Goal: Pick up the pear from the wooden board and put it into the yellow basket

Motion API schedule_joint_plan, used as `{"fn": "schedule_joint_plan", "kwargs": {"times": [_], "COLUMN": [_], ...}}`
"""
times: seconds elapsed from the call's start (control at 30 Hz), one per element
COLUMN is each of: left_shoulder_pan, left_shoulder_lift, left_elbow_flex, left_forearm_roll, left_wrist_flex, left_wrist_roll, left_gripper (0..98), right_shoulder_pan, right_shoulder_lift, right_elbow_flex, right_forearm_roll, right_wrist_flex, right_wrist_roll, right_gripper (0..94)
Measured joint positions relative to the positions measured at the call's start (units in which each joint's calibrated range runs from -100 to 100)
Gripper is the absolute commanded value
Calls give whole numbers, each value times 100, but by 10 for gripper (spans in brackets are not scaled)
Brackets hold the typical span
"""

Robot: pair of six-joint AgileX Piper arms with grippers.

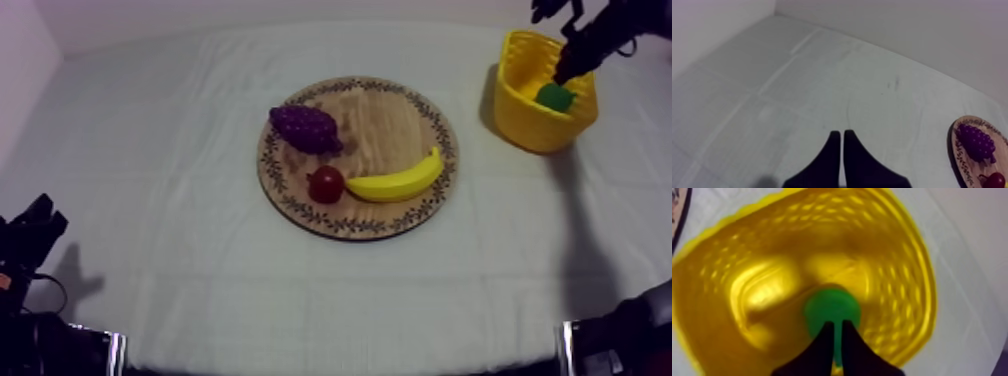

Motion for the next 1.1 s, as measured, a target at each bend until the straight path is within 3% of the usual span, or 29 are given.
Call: {"fn": "schedule_joint_plan", "kwargs": {"times": [0.1, 0.3, 0.6, 0.73, 0.83, 0.97, 1.1], "left_shoulder_pan": [0, 0, 0, 0, 0, 0, 0], "left_shoulder_lift": [0, 0, 0, 0, 0, 0, 0], "left_elbow_flex": [0, 0, 0, 0, 0, 0, 0], "left_forearm_roll": [0, 0, 0, 0, 0, 0, 0], "left_wrist_flex": [0, 0, 0, 0, 0, 0, 0], "left_wrist_roll": [0, 0, 0, 0, 0, 0, 0], "left_gripper": [1, 1, 1, 1, 1, 1, 1], "right_shoulder_pan": [0, 161, 448, 464, 451, 335, 174], "right_shoulder_lift": [-613, -2186, -4622, -5781, -6666, -7886, -9032], "right_elbow_flex": [679, 2134, 4509, 5521, 6275, 7140, 7863], "right_forearm_roll": [-68, -620, -1991, -2314, -2314, -2071, -1486], "right_wrist_flex": [-366, -1005, -1517, -1467, -1426, -1436, -1214], "right_wrist_roll": [-192, -204, 433, 501, 357, -72, -761], "right_gripper": [10, 8, 7, 7, 7, 7, 6]}}
